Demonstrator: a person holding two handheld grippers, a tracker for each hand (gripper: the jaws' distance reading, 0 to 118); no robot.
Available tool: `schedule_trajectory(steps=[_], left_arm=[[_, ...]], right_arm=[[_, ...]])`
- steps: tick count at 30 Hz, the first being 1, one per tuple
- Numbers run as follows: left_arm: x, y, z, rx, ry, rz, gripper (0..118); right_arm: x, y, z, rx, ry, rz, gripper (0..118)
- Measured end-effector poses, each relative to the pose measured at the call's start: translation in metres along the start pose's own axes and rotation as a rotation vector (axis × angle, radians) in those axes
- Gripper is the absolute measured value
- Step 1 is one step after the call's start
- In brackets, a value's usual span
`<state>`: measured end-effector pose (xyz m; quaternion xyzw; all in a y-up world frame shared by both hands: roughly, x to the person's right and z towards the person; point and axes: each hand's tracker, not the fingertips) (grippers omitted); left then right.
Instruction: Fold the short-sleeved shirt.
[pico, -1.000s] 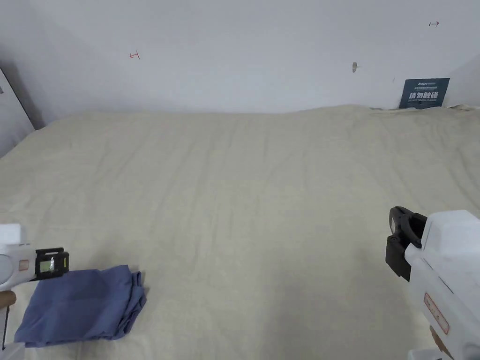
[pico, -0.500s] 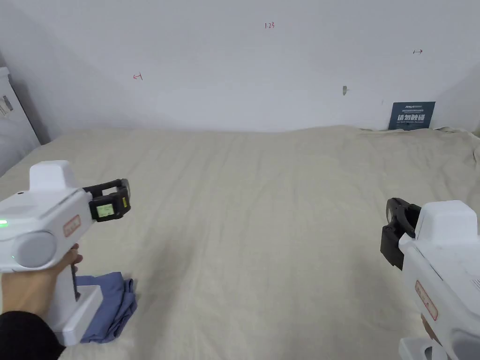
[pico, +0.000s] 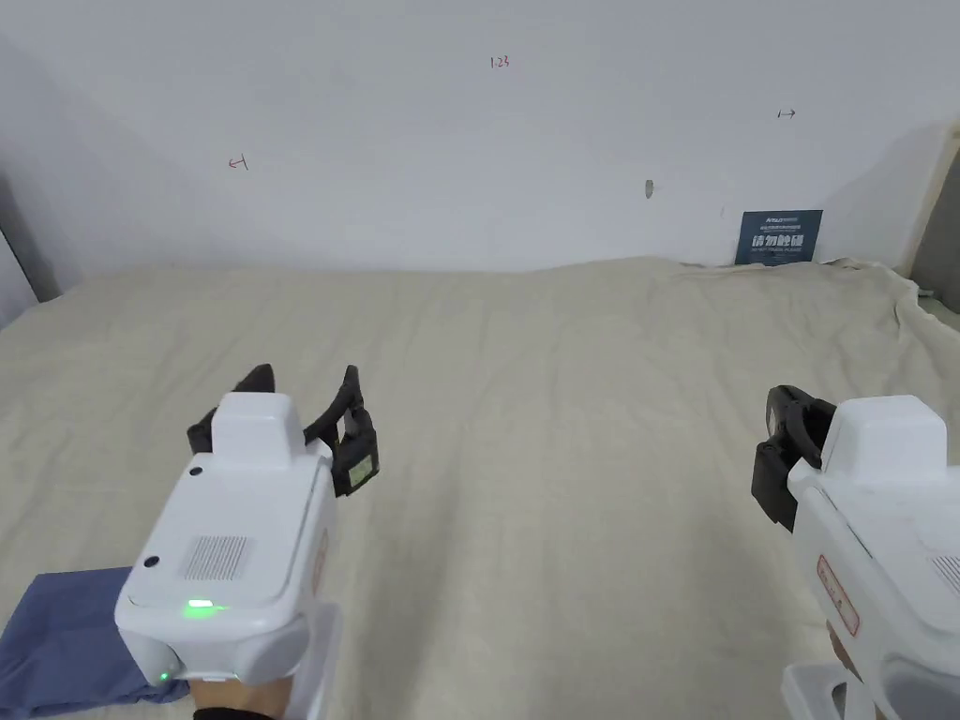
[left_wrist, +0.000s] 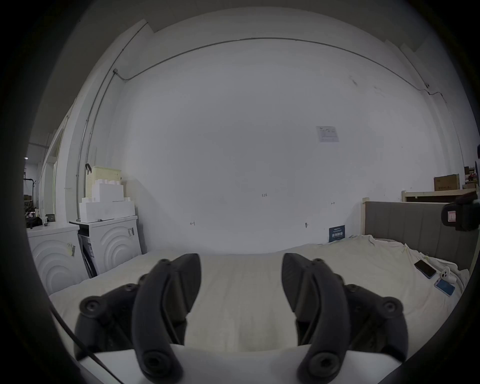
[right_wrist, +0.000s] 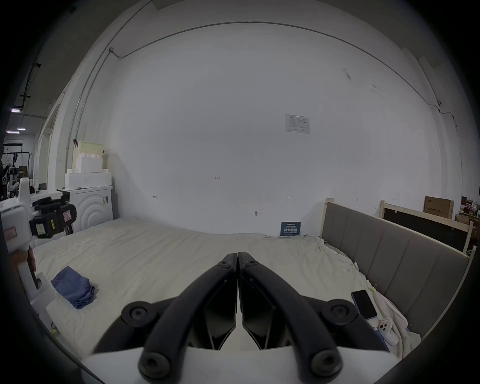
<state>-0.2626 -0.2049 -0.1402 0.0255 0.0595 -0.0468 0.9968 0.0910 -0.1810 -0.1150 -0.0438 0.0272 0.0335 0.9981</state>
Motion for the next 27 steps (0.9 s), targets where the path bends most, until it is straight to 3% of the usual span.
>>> schedule_trajectory(steps=[3, 7, 27], left_arm=[[0.008, -0.008, 0.003, 0.001, -0.03, 0.009, 21], [0.014, -0.018, 0.003, -0.024, -0.058, -0.013, 1], [0.018, -0.017, 0.005, -0.028, -0.076, -0.021, 0]], right_arm=[[0.001, -0.003, 0.001, 0.005, -0.017, -0.005, 0], [0.001, -0.008, 0.001, 0.018, -0.042, -0.017, 0], [-0.005, -0.012, 0.001, 0.024, -0.059, -0.015, 0]])
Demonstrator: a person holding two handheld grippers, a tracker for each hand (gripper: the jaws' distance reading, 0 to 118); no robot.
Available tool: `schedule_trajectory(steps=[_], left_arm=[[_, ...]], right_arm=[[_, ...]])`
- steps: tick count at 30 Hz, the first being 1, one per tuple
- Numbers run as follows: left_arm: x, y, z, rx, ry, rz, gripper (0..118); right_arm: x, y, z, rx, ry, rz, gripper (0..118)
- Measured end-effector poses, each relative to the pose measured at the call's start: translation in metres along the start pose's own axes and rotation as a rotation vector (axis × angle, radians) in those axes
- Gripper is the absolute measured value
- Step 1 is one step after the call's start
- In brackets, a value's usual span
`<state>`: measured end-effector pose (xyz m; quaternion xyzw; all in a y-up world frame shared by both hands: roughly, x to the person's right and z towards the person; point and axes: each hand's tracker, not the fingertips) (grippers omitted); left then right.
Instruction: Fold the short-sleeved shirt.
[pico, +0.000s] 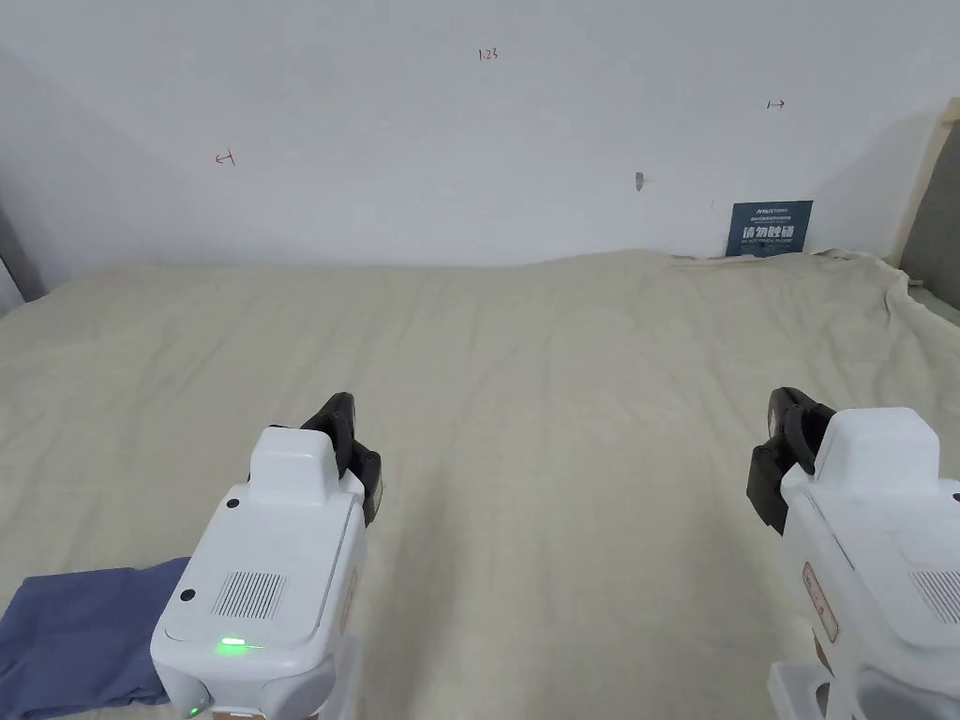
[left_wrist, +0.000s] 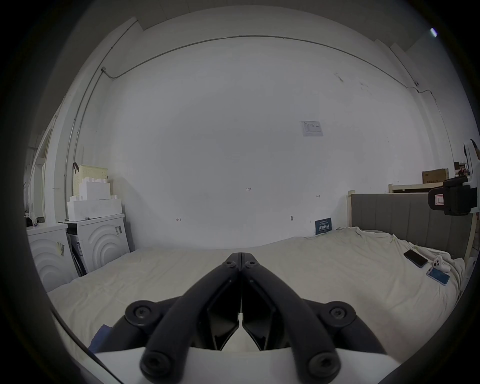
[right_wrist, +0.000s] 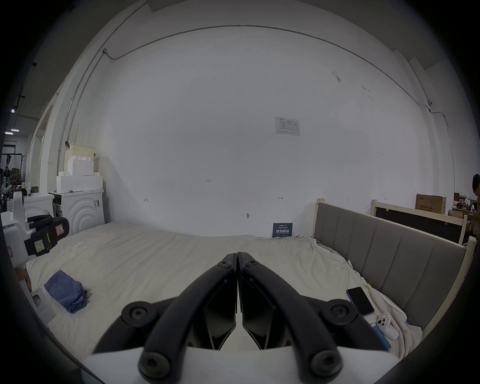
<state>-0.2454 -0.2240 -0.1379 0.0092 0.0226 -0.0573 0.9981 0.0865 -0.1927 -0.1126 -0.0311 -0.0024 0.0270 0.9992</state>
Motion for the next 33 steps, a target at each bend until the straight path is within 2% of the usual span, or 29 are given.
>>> schedule_trajectory(steps=[33], left_arm=[[-0.0011, -0.0007, -0.0008, -0.002, 0.005, 0.001, 0]], right_arm=[[-0.002, 0.0024, 0.0017, 0.002, 0.011, 0.008, 0]])
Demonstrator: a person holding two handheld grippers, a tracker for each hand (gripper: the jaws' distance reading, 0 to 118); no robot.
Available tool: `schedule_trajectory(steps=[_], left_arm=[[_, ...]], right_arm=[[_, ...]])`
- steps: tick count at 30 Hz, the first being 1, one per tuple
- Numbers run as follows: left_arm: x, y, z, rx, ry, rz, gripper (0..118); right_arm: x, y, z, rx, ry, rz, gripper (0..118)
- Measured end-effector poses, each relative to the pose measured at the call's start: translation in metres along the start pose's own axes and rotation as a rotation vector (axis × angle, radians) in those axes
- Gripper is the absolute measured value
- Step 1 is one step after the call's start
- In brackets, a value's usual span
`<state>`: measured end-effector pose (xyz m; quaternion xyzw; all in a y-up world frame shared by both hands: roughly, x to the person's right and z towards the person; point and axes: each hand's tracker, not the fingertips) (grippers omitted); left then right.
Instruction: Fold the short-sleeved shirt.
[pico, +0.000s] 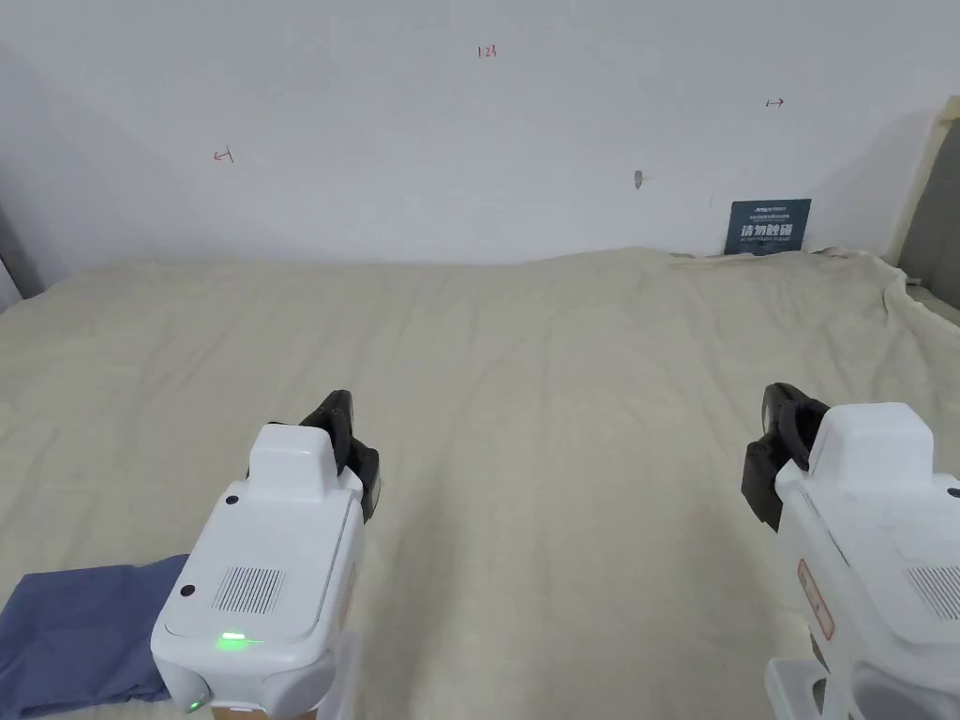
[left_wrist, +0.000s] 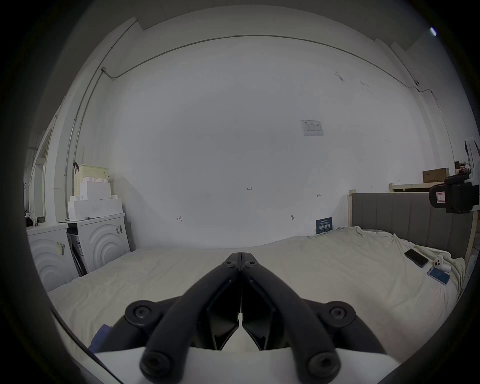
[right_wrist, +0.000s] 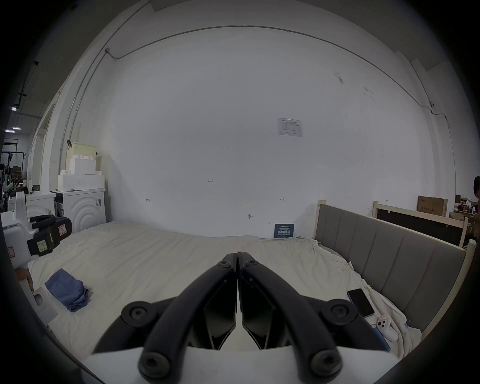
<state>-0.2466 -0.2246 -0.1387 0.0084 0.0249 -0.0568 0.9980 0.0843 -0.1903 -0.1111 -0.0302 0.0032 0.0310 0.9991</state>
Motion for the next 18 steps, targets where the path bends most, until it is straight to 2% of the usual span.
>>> schedule_trajectory(steps=[18], left_arm=[[-0.0019, 0.0011, 0.0003, 0.008, 0.004, 0.0, 0]], right_arm=[[-0.0009, 0.0026, 0.0021, 0.006, 0.002, 0.007, 0]])
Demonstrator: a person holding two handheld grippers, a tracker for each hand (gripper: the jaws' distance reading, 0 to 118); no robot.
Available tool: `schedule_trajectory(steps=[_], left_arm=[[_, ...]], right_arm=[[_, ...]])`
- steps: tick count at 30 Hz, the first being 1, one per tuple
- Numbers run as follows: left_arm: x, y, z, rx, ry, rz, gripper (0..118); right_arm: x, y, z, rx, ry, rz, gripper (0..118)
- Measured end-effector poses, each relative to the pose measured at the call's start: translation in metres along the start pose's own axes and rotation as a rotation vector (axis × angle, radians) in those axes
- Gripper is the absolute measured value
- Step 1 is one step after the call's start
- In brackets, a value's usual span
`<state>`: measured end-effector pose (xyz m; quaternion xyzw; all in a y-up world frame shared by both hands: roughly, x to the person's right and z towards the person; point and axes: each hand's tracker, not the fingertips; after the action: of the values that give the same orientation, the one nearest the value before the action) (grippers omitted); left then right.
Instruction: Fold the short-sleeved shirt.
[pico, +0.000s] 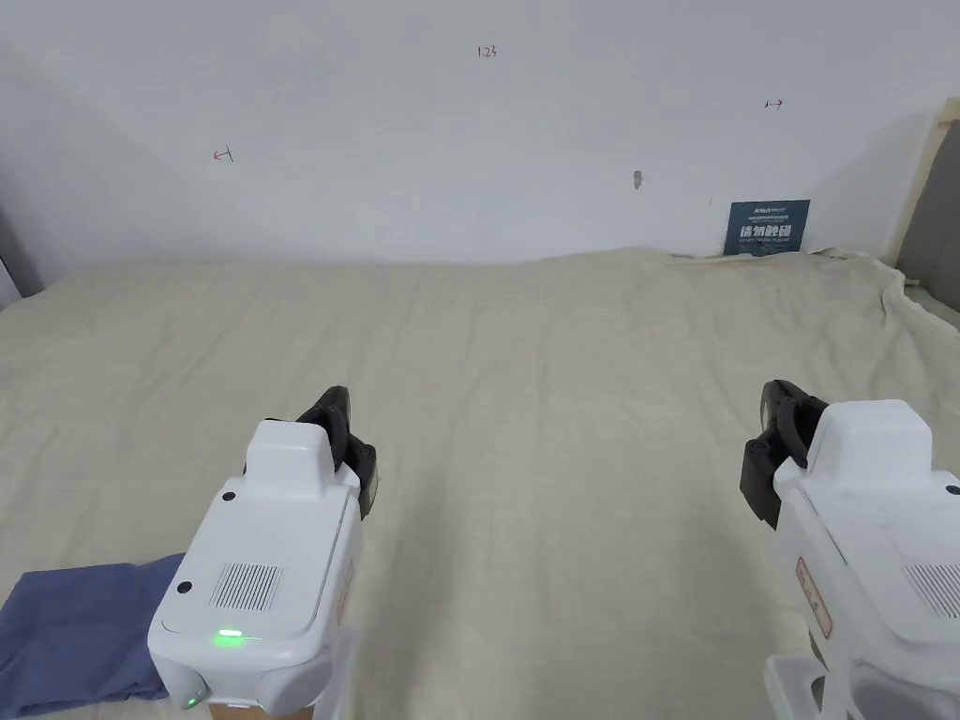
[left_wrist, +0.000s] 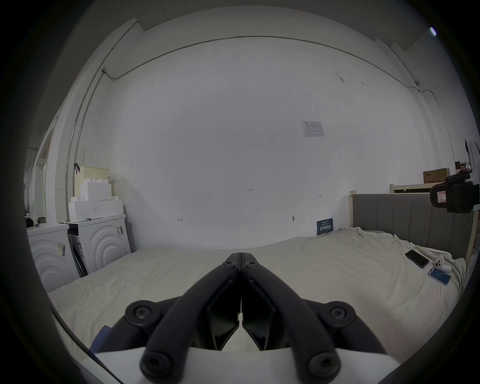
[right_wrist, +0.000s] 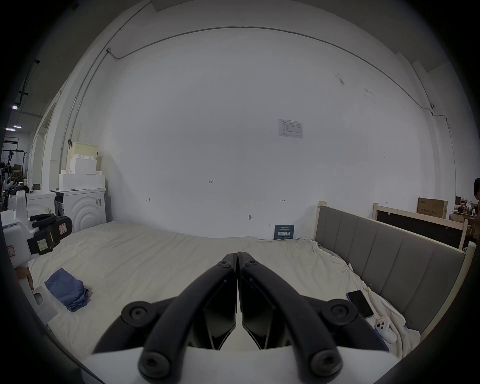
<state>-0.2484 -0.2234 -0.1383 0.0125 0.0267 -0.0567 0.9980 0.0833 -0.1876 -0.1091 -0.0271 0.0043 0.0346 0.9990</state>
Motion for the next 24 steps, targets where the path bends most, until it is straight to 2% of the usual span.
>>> schedule_trajectory(steps=[22, 24], left_arm=[[-0.0047, -0.0016, 0.0017, -0.003, 0.017, 0.007, 0], [-0.0065, -0.0012, 0.0024, 0.007, 0.033, 0.02, 11]], right_arm=[[-0.0022, 0.0005, 0.0001, -0.005, 0.001, -0.001, 0], [-0.003, 0.0007, 0.0005, -0.004, -0.008, 0.005, 1]])
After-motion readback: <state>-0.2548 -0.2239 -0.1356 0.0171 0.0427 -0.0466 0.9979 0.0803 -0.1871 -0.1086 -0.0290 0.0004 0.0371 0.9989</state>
